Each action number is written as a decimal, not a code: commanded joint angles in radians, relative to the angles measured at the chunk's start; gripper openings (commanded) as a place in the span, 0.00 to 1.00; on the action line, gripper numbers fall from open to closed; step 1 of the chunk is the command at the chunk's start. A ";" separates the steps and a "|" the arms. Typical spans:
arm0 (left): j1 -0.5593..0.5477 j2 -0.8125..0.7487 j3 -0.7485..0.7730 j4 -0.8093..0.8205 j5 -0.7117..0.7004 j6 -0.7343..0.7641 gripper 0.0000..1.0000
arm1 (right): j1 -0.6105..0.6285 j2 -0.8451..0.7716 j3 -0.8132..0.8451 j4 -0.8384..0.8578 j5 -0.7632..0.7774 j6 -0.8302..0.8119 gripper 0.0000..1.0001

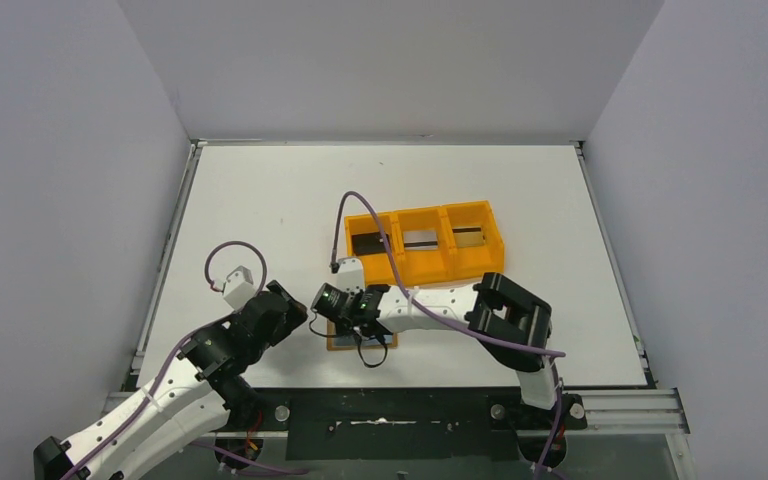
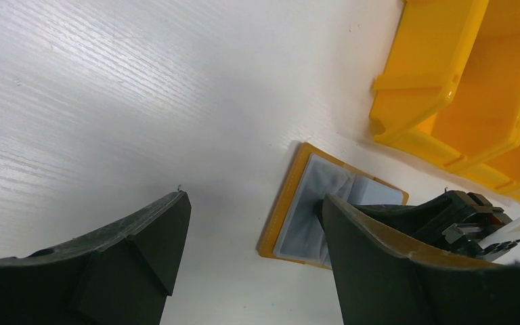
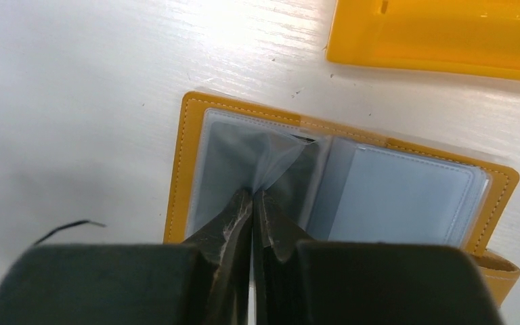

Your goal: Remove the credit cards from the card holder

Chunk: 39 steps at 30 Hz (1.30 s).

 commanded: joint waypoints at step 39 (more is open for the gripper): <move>0.029 0.252 -0.124 0.607 0.491 0.184 0.24 | -0.182 -0.346 -0.505 0.699 -0.395 0.058 0.00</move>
